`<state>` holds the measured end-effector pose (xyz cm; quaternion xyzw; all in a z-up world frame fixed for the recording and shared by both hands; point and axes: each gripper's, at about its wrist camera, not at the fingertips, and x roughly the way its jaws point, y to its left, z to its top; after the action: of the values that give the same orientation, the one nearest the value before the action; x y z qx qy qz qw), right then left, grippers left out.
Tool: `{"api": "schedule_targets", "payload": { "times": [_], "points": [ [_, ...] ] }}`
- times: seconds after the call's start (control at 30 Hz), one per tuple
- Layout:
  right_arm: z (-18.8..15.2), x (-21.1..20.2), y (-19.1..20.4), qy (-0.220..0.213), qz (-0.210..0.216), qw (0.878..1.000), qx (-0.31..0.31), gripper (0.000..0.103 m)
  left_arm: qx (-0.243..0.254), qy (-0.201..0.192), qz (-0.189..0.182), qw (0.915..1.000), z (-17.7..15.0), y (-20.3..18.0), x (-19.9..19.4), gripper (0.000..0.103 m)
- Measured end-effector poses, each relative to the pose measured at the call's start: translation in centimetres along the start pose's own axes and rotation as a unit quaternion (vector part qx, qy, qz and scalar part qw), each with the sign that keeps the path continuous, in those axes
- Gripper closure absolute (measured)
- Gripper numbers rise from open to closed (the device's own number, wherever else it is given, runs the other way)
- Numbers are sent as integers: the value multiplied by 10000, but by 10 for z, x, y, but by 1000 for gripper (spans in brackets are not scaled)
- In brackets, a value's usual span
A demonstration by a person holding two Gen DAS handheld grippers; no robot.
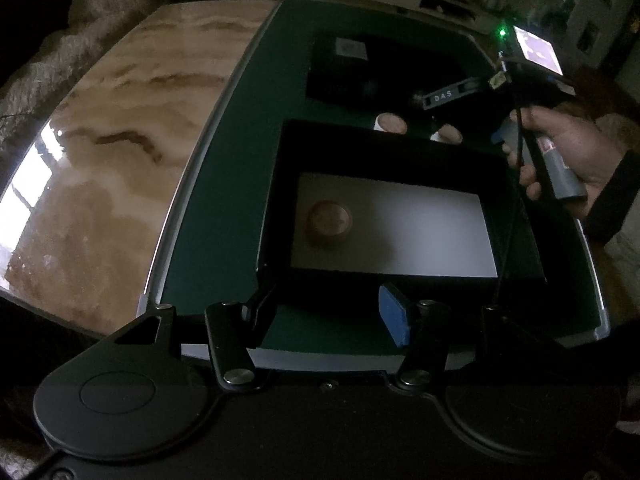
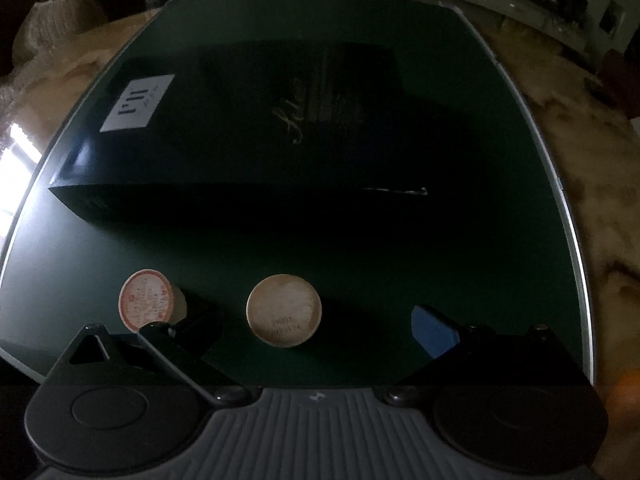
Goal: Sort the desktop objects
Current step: 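Move the right gripper toward the two remaining round containers, then close the right gripper on the beige-lidded round container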
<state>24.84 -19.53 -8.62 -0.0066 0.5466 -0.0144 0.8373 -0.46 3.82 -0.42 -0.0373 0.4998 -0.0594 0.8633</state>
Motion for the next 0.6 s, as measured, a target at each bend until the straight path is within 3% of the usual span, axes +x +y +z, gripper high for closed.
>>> {"api": "schedule_targets", "payload": {
  "times": [0.2, 0.6],
  "points": [
    [1, 4, 6, 2, -7, 10000, -35, 2, -4, -23, -18, 10000, 0, 1, -1, 47],
    [6, 14, 8, 127, 19, 9999, 50, 23, -8, 34, -23, 10000, 0, 1, 0, 47]
  ]
}}
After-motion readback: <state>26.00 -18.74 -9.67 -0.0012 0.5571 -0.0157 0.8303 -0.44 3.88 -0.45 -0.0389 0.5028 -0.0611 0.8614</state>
